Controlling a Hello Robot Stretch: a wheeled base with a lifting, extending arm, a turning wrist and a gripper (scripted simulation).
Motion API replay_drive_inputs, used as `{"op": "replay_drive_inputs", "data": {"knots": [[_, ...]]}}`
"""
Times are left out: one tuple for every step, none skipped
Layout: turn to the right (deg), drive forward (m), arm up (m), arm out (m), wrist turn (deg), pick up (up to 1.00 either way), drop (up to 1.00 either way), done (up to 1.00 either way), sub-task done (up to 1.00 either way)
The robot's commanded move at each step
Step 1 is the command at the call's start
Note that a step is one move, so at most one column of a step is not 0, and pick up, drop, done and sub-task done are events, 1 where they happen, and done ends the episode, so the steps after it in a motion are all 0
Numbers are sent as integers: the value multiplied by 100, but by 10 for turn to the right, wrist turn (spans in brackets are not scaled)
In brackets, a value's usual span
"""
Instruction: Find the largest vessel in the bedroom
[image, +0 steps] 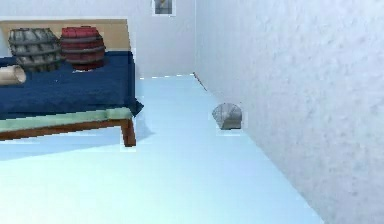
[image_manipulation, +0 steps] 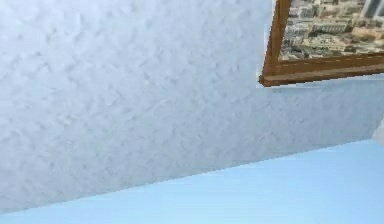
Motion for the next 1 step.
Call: {"op": "replay_drive_inputs", "data": {"knots": [[0,100,0,0,0,0,0,0,0]]}}
